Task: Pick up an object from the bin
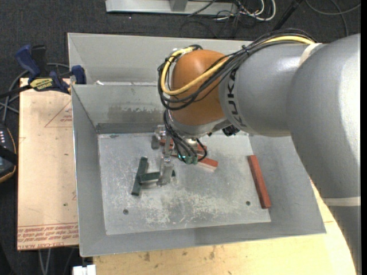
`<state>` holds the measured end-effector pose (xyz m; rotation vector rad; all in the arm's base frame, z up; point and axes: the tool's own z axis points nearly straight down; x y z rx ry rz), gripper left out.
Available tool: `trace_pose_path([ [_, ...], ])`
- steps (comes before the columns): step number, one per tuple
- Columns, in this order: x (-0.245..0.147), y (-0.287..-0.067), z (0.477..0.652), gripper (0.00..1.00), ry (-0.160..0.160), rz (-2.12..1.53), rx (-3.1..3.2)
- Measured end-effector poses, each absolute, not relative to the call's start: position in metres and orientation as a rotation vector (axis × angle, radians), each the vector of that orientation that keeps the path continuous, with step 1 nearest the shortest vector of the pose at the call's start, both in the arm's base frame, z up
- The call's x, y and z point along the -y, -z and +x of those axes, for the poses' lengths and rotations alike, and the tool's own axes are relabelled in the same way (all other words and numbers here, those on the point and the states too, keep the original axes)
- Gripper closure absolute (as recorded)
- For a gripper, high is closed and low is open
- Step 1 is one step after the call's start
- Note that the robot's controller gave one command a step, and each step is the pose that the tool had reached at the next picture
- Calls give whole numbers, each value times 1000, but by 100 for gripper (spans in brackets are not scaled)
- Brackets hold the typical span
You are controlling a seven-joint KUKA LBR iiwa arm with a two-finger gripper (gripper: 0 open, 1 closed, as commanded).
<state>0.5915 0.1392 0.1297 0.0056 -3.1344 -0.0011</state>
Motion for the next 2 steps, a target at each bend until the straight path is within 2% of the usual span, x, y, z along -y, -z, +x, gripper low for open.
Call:
trace_pose_path([
  [1, -126, -66, 564, 0, -1, 123, 3132],
  [2, -127, -70, 567, 100, 3, 122, 3140],
])
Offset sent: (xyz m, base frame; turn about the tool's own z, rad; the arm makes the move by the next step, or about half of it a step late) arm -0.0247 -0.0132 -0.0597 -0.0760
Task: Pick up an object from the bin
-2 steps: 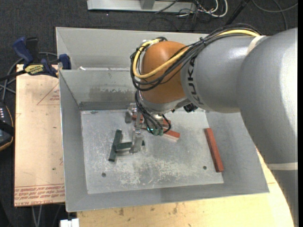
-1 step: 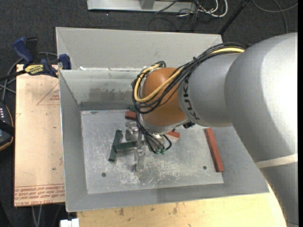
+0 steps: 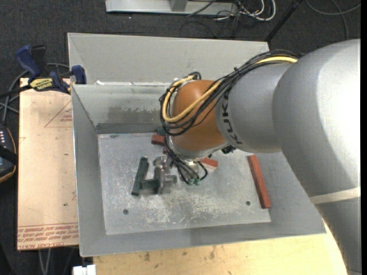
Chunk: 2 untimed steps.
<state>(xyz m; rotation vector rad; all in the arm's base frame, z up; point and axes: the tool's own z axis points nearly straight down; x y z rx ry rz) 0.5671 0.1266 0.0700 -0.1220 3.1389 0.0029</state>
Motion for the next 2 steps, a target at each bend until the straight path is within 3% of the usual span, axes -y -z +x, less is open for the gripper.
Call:
trace_pose_path([
  [1, -113, -238, 580, 100, -2, -357, -3108],
  [2, -113, -233, 578, 0, -2, -358, -3118],
])
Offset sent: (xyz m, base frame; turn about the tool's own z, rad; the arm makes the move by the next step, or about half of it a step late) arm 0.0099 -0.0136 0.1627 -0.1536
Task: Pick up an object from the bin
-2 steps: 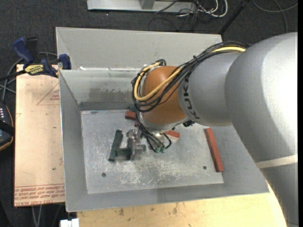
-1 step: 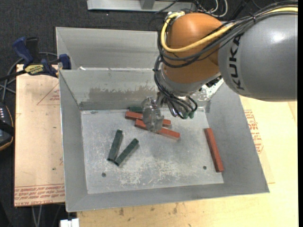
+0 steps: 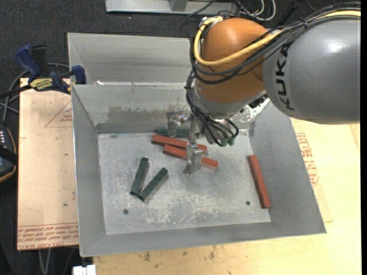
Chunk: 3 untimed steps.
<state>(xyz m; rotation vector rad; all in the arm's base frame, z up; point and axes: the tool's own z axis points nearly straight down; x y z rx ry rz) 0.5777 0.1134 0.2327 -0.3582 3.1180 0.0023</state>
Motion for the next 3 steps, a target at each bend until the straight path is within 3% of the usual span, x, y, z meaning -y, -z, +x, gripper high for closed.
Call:
trace_pose_path([
  [1, -158, -98, 583, 0, -2, -203, -3142],
  [2, -143, -72, 547, 0, -3, -884, -3005],
  [3, -143, -74, 548, 100, -4, -882, -3001],
])
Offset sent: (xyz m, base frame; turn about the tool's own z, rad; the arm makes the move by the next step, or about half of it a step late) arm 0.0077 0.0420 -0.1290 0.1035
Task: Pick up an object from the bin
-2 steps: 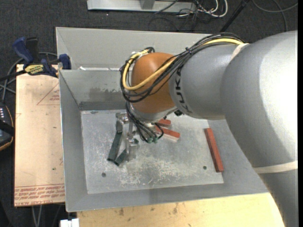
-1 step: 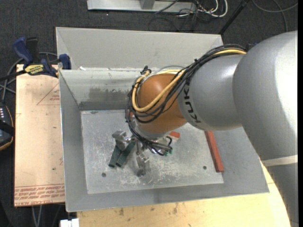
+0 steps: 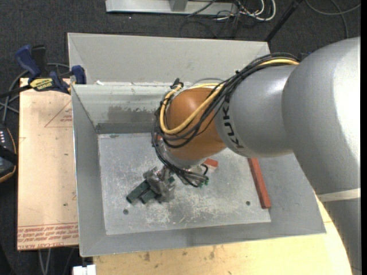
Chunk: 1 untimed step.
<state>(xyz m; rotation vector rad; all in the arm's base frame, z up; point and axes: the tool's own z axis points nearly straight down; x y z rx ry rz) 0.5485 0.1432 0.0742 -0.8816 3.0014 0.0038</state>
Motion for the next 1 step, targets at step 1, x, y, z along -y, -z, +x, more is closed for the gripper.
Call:
trace_pose_path([
  [1, -166, -224, 572, 100, -1, -1048, -2947],
])
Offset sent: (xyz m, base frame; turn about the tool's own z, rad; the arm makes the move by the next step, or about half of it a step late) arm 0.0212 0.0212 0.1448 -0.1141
